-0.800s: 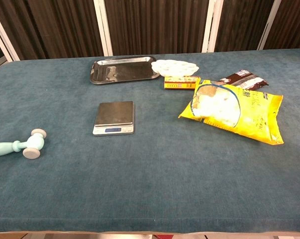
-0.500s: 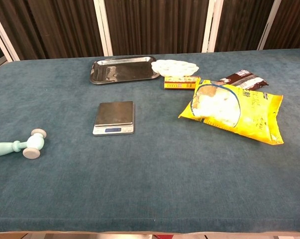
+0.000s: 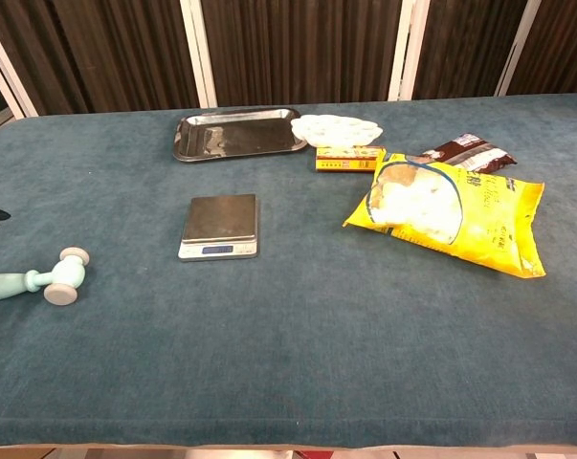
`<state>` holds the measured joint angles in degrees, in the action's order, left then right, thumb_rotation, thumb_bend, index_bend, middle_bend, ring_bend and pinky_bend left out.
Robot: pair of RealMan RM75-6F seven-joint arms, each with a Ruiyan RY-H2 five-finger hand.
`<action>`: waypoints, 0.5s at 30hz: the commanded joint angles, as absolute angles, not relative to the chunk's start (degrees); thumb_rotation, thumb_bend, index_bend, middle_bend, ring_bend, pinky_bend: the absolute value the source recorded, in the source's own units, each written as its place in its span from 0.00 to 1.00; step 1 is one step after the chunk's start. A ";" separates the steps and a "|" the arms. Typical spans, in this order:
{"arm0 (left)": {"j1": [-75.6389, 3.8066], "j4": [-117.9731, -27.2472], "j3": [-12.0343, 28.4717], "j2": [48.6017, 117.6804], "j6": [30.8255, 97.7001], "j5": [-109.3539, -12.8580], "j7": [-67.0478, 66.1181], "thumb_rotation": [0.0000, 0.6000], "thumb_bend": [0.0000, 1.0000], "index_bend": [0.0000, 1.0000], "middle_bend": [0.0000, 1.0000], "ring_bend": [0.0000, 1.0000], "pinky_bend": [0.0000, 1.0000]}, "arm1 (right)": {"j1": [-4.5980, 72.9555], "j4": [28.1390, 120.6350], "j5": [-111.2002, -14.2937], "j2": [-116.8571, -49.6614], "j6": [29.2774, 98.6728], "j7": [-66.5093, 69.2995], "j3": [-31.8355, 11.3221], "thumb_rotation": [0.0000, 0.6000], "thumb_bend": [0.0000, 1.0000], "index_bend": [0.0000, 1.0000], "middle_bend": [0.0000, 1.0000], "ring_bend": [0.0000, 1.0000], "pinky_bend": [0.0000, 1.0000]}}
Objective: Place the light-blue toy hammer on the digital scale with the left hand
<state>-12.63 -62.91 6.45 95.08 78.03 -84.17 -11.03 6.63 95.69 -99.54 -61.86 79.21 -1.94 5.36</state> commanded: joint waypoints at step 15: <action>-14.35 -53.47 6.52 101.48 74.55 -80.47 -8.68 1.00 0.37 0.30 0.30 0.96 0.97 | 7.76 96.33 -98.05 -62.03 76.96 -2.53 5.42 1.00 0.14 0.00 0.00 0.00 0.00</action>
<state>-14.25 -53.67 6.51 101.32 74.64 -80.58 -8.78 7.76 96.34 -98.05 -62.03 76.96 -2.52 5.42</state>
